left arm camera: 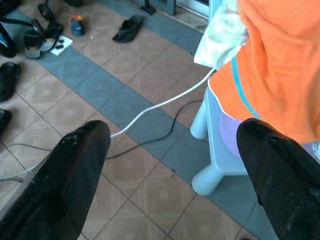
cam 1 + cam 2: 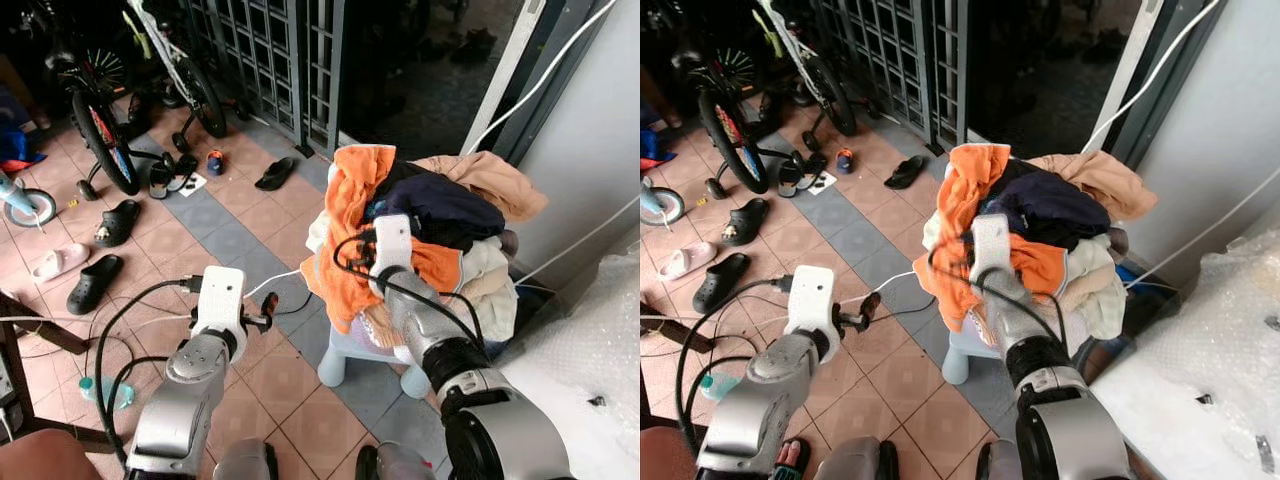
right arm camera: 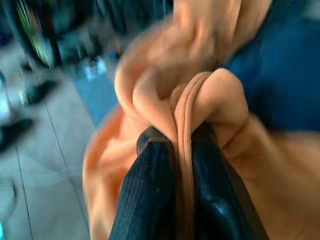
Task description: Clothes washing
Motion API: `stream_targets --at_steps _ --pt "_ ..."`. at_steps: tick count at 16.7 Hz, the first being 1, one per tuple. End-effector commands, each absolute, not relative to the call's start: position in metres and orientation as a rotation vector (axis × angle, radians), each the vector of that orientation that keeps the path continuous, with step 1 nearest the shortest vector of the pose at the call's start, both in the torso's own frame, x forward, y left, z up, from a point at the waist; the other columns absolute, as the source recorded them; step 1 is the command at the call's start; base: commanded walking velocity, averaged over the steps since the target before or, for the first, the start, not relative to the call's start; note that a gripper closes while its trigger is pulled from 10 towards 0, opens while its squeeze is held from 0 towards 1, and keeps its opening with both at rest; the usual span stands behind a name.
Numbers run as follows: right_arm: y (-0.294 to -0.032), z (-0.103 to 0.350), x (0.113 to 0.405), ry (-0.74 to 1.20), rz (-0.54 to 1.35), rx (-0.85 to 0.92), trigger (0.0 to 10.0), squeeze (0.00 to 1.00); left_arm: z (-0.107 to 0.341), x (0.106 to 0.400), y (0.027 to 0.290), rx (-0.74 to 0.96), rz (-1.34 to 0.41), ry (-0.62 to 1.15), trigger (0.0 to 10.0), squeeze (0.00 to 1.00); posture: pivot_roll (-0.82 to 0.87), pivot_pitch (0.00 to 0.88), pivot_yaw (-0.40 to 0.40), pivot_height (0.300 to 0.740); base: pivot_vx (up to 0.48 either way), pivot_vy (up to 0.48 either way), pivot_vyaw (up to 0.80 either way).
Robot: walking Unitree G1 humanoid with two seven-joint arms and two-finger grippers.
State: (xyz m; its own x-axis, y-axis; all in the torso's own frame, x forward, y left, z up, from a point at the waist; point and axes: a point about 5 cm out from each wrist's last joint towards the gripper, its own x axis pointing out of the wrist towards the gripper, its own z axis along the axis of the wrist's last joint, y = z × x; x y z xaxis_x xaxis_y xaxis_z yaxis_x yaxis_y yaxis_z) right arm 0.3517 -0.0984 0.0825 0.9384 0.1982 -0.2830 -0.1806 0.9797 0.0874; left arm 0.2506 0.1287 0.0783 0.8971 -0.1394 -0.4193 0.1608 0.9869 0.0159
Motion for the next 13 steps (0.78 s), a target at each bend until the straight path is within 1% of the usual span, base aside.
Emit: stream_targets --at_steps 1,2,3,4,6,7,9,11,12,13 --pt "-0.101 0.113 0.362 0.156 0.196 0.127 0.0 0.0 0.077 0.252 0.131 0.069 -0.132 0.423 10.0 0.0 0.04 0.0 0.013 0.74 0.0 0.0 0.0" --pt "-0.107 0.13 0.363 0.077 0.195 0.148 0.0 0.0 0.078 0.254 0.13 0.071 -0.125 0.407 10.0 0.0 0.03 0.0 0.013 0.74 0.0 0.0 0.0" --pt "-0.116 0.149 0.363 -0.023 0.188 0.133 0.0 0.0 0.076 0.256 0.129 0.083 -0.124 0.405 10.0 0.0 0.02 0.0 0.012 0.74 0.0 0.0 0.0" --pt "-0.123 0.161 0.362 -0.083 0.181 0.122 0.0 0.0 0.075 0.257 0.129 0.088 -0.124 0.408 10.0 0.0 0.01 0.0 0.018 0.74 0.0 0.0 0.0" --pt "-0.15 0.187 0.351 -0.217 0.133 0.076 0.0 0.0 0.082 0.267 0.129 0.114 -0.099 0.345 10.0 0.0 -0.01 0.0 0.039 0.74 0.0 0.0 0.0" --pt "-0.157 0.189 0.346 -0.231 0.113 0.08 0.0 0.0 0.085 0.27 0.129 0.126 -0.087 0.325 10.0 0.0 -0.02 0.0 0.051 0.74 0.0 0.0 0.0" --pt "-0.168 0.181 0.327 -0.242 0.084 0.052 0.0 0.0 0.092 0.277 0.125 0.104 -0.088 0.265 10.0 0.0 -0.03 0.0 0.071 0.74 0.0 0.0 0.0" --pt "-0.17 0.172 0.312 -0.223 0.077 0.041 0.0 0.0 0.096 0.282 0.123 0.129 -0.09 0.236 10.0 0.0 -0.04 0.0 0.082 0.74 0.0 0.0 0.0" --pt "-0.168 0.168 0.307 -0.217 0.086 0.002 0.2 0.0 0.097 0.283 0.122 0.125 -0.096 0.23 10.0 0.0 -0.04 0.0 0.086 0.74 0.0 0.0 0.0" --pt "-0.164 0.165 0.303 -0.204 0.11 -0.017 10.0 0.0 0.097 0.283 0.123 0.123 -0.098 0.223 10.0 0.0 -0.05 0.0 0.09 0.74 0.0 0.0 0.0"
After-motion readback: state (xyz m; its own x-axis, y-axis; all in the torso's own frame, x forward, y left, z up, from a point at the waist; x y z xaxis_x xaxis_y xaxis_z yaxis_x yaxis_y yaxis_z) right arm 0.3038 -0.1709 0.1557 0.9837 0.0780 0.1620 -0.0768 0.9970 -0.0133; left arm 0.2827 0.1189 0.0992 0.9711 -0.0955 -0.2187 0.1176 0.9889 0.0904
